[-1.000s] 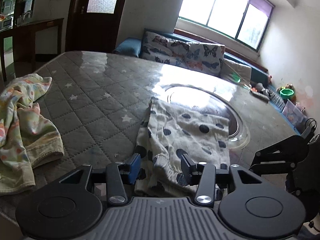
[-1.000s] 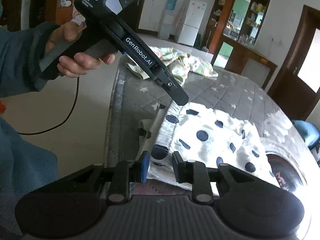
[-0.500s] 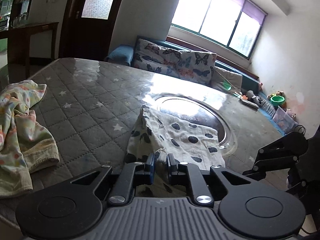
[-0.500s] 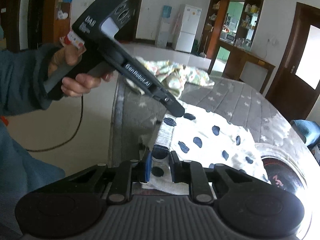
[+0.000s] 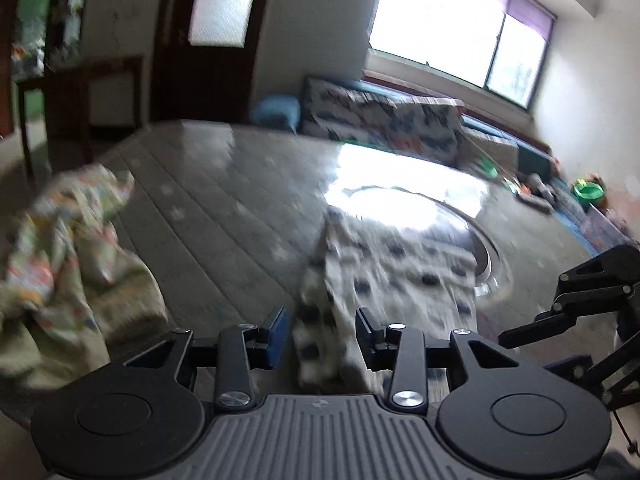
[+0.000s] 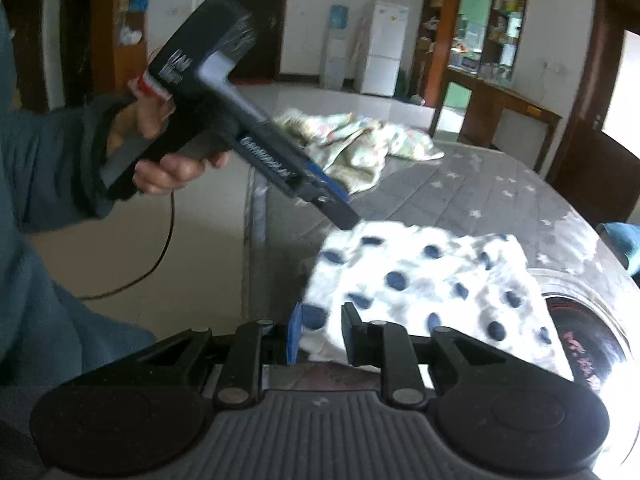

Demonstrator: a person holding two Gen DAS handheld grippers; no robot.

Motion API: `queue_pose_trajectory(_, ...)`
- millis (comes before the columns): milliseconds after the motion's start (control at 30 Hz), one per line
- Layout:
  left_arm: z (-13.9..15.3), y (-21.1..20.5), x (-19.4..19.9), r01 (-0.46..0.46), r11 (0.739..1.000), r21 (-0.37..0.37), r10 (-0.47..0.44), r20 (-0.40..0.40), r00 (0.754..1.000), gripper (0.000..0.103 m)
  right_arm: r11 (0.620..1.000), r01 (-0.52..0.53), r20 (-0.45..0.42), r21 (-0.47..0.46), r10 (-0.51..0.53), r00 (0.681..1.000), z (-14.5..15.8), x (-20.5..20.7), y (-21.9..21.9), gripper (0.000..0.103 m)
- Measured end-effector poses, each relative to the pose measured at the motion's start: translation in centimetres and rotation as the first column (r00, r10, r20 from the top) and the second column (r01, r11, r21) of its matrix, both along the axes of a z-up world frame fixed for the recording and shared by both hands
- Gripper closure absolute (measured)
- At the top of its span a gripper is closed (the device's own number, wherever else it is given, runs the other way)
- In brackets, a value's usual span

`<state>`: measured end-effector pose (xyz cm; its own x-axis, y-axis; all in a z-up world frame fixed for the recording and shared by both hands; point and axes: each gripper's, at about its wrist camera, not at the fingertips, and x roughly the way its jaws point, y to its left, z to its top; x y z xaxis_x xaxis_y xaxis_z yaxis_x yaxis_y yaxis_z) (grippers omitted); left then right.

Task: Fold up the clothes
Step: 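Hold the folded edge with both tools and press it flat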

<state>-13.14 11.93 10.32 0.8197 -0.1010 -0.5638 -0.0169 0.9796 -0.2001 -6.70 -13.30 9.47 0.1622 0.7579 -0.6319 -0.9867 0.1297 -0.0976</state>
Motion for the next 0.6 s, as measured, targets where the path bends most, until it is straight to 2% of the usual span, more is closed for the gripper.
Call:
queue_pose_trajectory(100,0.2,-1.6,0.9,0.072,0.997,-0.019,-0.072,0.030,0.997,0.062,0.997,0.064,-0.016,0.034,-0.063,0.998,1.0,1.7,-0.6,0.077)
queue_pose_trajectory(233,-2.1,-4.0,2.9,0.149,0.989,0.001,-0.148,-0.047,0.988,0.062,0.979,0.199,-0.034,0.038,-0.197,0.980,1.0,5.1,-0.2,0.077)
queue_pose_trajectory(333,-3.6,-4.6,3.6,0.168,0.986,-0.011,-0.168,-0.098,0.981,0.062,0.956,0.291,-0.035,0.024,-0.290,0.956,-0.2,8.0,0.5,0.077)
queue_pose_trajectory(600,-4.5,-4.4,3.6,0.164,0.986,-0.015,-0.165,-0.114,0.980,0.062,0.893,0.448,-0.074,-0.042,-0.450,0.890,-4.8,14.6,1.0,0.076)
